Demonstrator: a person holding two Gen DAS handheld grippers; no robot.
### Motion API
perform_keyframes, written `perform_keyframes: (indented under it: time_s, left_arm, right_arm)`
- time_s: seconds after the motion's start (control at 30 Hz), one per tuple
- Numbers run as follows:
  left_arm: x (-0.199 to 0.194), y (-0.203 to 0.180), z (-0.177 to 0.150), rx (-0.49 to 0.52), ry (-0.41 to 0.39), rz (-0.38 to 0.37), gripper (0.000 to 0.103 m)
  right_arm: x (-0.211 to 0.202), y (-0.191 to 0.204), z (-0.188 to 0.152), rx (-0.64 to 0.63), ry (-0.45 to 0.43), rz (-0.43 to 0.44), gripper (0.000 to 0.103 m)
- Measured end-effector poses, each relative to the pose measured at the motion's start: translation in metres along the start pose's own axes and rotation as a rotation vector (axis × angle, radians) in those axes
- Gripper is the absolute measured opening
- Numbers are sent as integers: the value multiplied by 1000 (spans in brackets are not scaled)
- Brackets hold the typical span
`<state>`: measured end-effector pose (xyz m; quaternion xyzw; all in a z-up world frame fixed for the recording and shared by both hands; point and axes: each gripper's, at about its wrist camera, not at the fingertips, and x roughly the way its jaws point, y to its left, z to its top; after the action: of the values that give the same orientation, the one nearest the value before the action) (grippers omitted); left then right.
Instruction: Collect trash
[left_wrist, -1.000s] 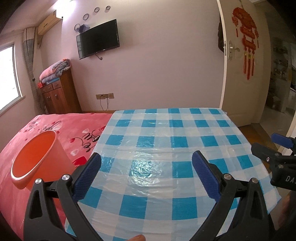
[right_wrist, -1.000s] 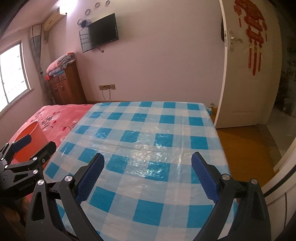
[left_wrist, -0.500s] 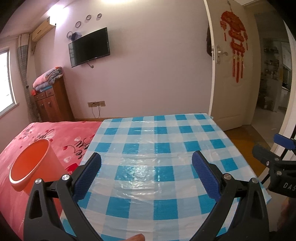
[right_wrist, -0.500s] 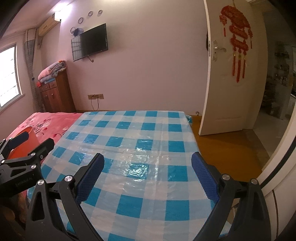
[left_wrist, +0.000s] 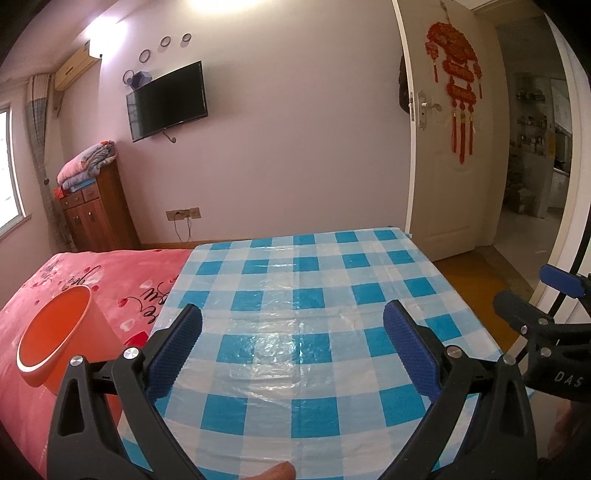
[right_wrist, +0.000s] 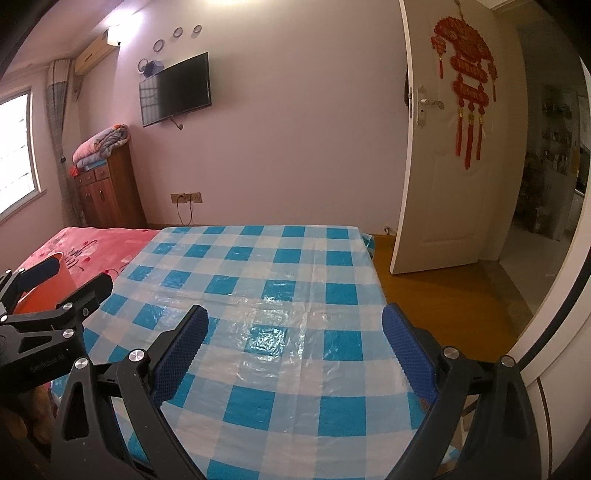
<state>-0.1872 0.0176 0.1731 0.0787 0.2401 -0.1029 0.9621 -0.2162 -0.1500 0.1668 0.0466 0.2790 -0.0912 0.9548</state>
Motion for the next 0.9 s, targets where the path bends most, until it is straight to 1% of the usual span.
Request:
perform_keyframes:
  time_s: [0.23, 0.53, 0.77, 0.9]
  left_arm:
    - [2, -1, 0, 1, 7, 8, 99]
    - [17, 0, -4, 2, 38, 3, 99]
    - [41, 0, -13, -3, 84, -13, 99]
    - [70, -2, -23, -5, 146, 5, 99]
  right_arm:
    - [3, 2, -1, -2, 8, 0, 94]
    - [23, 4, -4, -4, 40, 8, 94]
    - [51, 4, -11, 4, 89, 23, 94]
    - [74, 4, -16, 11, 129, 29, 94]
